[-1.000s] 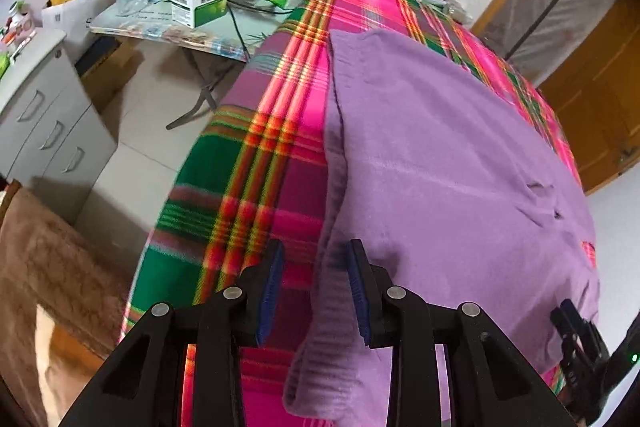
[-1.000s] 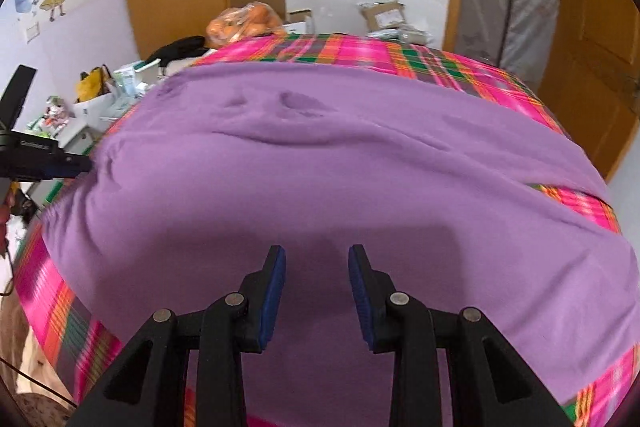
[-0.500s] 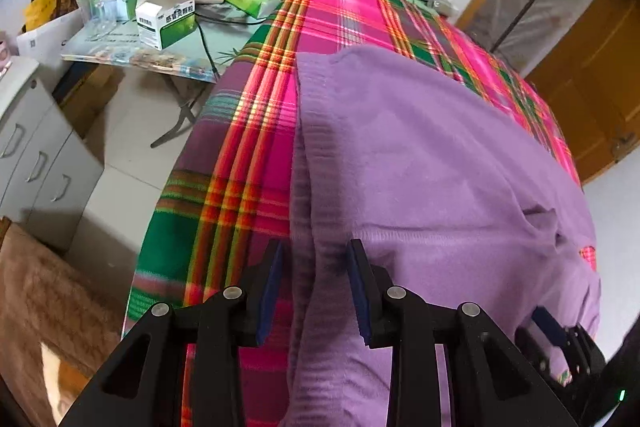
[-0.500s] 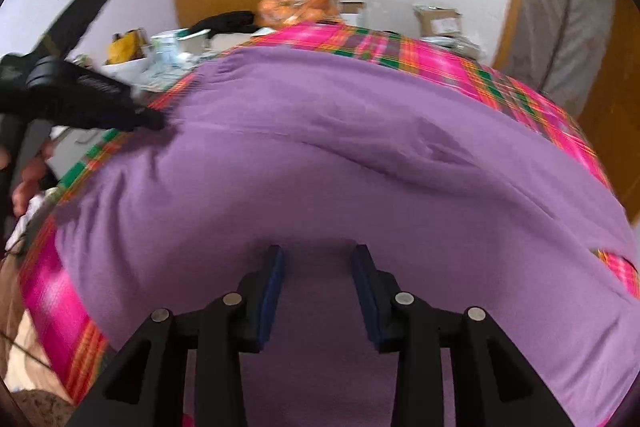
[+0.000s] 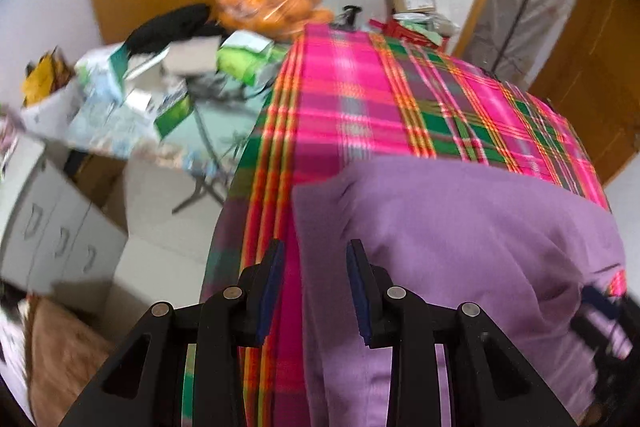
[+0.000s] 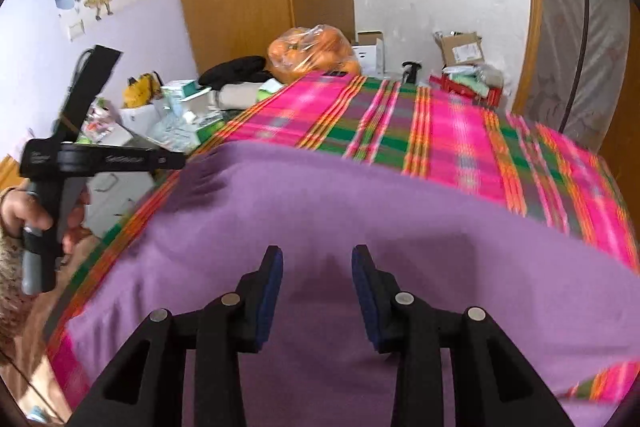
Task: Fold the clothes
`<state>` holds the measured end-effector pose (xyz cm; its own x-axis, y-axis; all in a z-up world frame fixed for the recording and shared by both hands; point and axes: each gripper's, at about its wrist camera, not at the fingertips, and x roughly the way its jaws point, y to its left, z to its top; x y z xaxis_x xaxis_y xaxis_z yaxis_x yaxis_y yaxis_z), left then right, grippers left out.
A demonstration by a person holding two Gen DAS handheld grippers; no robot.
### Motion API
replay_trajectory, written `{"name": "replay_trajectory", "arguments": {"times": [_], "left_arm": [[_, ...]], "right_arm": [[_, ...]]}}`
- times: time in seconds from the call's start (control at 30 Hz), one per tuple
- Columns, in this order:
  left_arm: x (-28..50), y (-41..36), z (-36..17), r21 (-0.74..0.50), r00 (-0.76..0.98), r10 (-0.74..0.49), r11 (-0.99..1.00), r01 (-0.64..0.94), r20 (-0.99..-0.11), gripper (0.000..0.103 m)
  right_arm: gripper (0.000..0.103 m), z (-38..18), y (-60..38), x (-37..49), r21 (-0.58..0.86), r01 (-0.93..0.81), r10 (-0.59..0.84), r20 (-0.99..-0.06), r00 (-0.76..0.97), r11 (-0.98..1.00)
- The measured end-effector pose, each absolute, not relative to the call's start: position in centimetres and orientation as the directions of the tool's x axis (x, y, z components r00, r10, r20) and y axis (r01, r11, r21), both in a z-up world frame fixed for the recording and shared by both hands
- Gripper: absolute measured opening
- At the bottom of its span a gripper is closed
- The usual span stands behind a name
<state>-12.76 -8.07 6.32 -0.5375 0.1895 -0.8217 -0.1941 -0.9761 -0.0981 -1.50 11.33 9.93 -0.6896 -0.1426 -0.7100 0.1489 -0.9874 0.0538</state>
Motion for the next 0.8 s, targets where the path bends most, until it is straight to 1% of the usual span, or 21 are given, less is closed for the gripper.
{"name": "replay_trajectory", "arguments": {"times": [0.07,0.13,0.2,0.27,0.4,0.5,0.7,0.8], "left_arm": [[-13.7,-7.5,6.4,-0.073,-0.550,0.185,-0.973,-0.218,-0.814,0.033],[-14.8,-6.7,6.4,-0.015,-0.577,0.159,-0.969,-0.247,-0.801,0.033],[-15.6,-6.1,6.3,0.029,-0.583,0.138,-0.963,-0.268,-0.801,0.033],[-16.2,-5.4,6.1,0.049,-0.578,0.144,-0.951,-0.304,-0.803,0.033],[-16.8,-4.1,5.4,0.110,-0.581,0.124,-0.930,-0.351,-0.805,0.033],[-17.5,-3.5,4.6,0.146,-0.574,0.098,-0.920,-0.364,-0.813,0.033],[-18.6,-3.3,3.2,0.140,-0.533,0.092,-0.914,-0.380,-0.841,0.033],[-18.9,-3.4,3.0,0.128,-0.526,0.100,-0.916,-0.380,-0.845,0.035]], "right_arm": [[0.038,9.8,12.2,-4.0,0.043,0.169,-0.147,-0.722,-0.676,-0.985],[0.038,9.4,13.2,-6.8,0.021,0.154,-0.119,-0.739,-0.663,-0.988],[0.038,8.9,13.7,-8.9,0.033,0.165,-0.133,-0.752,-0.645,-0.986],[0.038,8.2,14.1,-10.8,0.042,0.186,-0.150,-0.769,-0.621,-0.982],[0.038,6.5,13.8,-13.6,-0.009,0.234,-0.131,-0.809,-0.574,-0.972],[0.039,5.6,13.7,-14.8,-0.009,0.262,-0.143,-0.820,-0.554,-0.965],[0.044,4.8,13.1,-16.0,0.000,0.320,-0.176,-0.834,-0.523,-0.947],[0.046,4.4,12.8,-16.6,0.004,0.349,-0.192,-0.841,-0.506,-0.937]]}}
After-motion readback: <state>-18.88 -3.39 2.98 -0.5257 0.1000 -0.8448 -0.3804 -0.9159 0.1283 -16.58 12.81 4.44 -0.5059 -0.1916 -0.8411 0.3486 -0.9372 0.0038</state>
